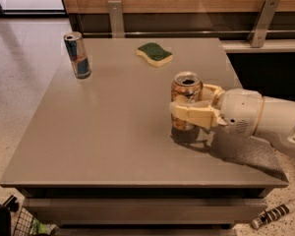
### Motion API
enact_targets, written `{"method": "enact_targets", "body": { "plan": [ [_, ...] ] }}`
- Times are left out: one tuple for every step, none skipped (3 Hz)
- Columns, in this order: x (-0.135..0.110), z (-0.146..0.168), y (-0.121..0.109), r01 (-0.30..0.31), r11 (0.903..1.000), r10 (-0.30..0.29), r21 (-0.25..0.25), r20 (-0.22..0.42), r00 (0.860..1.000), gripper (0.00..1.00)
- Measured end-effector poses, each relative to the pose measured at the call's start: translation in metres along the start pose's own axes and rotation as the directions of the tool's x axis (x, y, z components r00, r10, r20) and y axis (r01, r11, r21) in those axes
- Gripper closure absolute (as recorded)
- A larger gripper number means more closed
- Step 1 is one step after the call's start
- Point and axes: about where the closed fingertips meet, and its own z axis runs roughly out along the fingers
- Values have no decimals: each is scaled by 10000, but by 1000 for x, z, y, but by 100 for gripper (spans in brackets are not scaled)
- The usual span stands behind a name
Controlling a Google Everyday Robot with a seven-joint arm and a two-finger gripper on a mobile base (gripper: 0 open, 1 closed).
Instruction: Place orange can upright
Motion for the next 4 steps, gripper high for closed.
{"method": "enact_targets", "body": {
  "plan": [
    [11, 4, 5, 185, 9998, -183, -98, 277, 9994, 100],
    [30, 6, 8, 93, 10000, -92, -7, 402, 9991, 100],
    [42, 5, 10, 41, 9999, -45, 113, 398, 9992, 100],
    [41, 5, 10, 47, 9999, -51, 104, 394, 9992, 74]
  ]
}}
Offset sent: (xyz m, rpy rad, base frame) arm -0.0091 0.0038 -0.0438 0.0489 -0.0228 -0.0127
